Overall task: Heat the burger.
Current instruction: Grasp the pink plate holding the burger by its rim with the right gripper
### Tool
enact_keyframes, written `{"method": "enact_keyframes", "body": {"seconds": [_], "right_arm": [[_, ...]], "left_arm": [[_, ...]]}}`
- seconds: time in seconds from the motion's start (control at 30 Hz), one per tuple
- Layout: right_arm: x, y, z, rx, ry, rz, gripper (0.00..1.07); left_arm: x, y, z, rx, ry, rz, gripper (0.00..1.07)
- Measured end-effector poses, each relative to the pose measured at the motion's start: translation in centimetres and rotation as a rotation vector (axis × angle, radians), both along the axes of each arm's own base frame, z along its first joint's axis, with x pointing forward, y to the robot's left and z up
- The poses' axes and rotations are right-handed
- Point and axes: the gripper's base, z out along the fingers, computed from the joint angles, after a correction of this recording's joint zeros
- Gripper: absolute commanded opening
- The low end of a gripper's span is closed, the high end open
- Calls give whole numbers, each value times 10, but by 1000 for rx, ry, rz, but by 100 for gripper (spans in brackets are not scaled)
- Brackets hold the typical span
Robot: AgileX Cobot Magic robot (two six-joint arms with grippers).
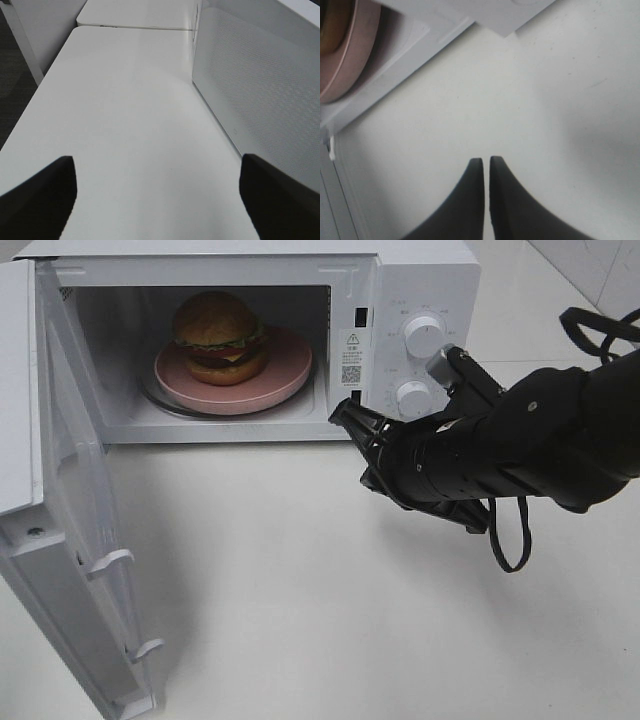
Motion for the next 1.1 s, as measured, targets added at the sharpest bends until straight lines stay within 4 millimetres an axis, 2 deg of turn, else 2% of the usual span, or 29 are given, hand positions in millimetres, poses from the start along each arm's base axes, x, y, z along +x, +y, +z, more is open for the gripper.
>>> {"method": "enact_keyframes", "body": {"seconds": [0.07,0.1,0.17,0.23,0.27,0.3,0.33,0.37,0.53,0.67,0.7,0.83,0.9,0.93,0.97,1.0,1.07,1.1], "right_arm": [[-9,3,6,-57,17,168,3],[-9,3,6,-57,17,168,3],[-17,6,10,-107,35,324,3],[-19,8,12,-122,45,377,3],[-22,11,15,-151,65,474,3],[-22,11,15,-151,65,474,3],[-24,13,17,-182,82,552,3],[-24,13,17,-182,82,552,3],[-27,14,25,-314,129,769,4],[-24,12,31,-415,131,871,4],[-22,9,35,-502,131,947,5],[-18,5,42,-621,126,1056,5],[-15,2,49,-737,109,1193,5],[-15,2,49,-737,109,1193,5],[-14,1,53,-797,88,1300,6],[-14,1,53,-797,88,1300,6],[-12,2,58,-865,39,1457,6],[-12,2,58,-865,39,1457,6]], "left_arm": [[0,0,0,0,0,0,84],[0,0,0,0,0,0,84],[0,0,0,0,0,0,84],[0,0,0,0,0,0,84],[0,0,0,0,0,0,84],[0,0,0,0,0,0,84],[0,0,0,0,0,0,84],[0,0,0,0,0,0,84],[0,0,0,0,0,0,84],[0,0,0,0,0,0,84],[0,0,0,0,0,0,84],[0,0,0,0,0,0,84],[0,0,0,0,0,0,84],[0,0,0,0,0,0,84],[0,0,0,0,0,0,84],[0,0,0,0,0,0,84],[0,0,0,0,0,0,84],[0,0,0,0,0,0,84]]}}
